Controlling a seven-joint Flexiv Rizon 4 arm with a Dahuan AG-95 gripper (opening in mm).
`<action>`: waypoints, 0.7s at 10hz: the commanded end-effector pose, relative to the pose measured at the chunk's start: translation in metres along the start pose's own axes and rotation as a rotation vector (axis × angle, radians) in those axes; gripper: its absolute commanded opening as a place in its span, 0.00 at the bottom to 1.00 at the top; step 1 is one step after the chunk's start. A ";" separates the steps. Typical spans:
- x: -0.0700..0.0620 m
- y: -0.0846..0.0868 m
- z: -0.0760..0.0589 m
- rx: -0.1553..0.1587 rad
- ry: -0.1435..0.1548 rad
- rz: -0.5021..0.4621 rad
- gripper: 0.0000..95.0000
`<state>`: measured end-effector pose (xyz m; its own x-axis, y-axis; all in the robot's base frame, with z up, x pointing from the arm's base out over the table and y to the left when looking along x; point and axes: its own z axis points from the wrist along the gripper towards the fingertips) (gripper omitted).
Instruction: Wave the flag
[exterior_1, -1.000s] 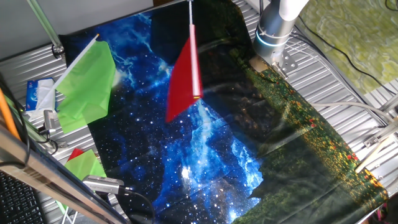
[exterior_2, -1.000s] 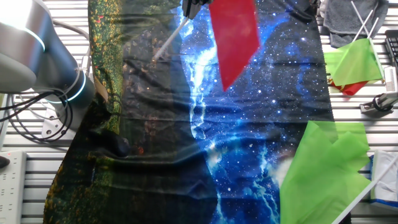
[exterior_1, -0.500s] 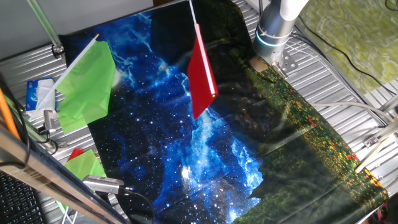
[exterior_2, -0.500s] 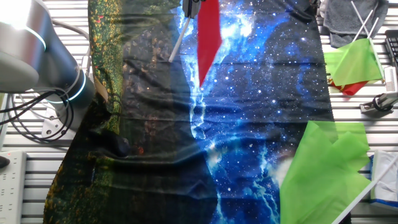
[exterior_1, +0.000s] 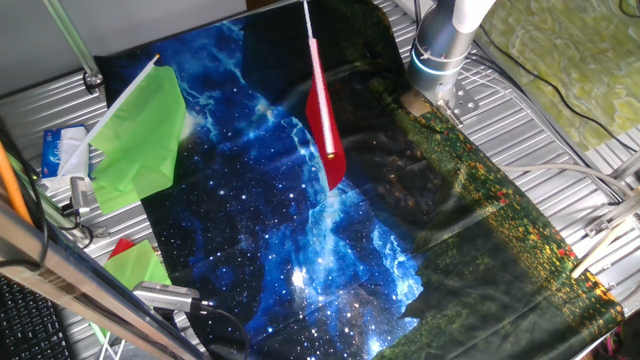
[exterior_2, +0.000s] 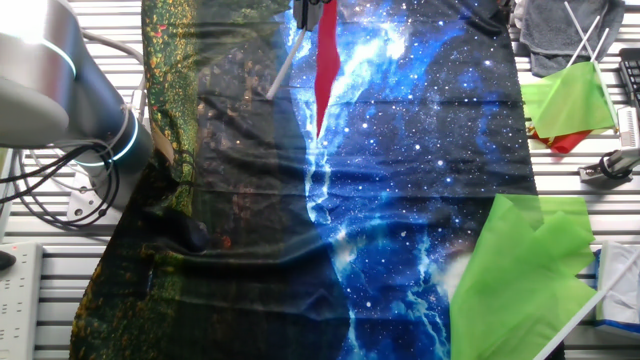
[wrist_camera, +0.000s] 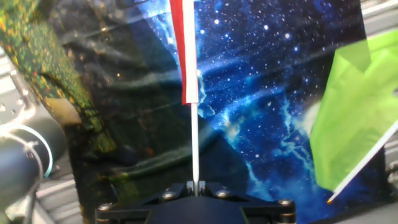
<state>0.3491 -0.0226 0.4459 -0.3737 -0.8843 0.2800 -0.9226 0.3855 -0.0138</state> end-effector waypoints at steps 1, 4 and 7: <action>-0.001 0.000 -0.001 -0.478 -0.114 1.030 0.00; -0.001 0.000 -0.001 -0.516 -0.117 1.083 0.00; -0.001 0.000 -0.001 -0.531 -0.118 1.094 0.00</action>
<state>0.3503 -0.0219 0.4473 -0.8370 -0.4891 0.2454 -0.4788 0.8717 0.1043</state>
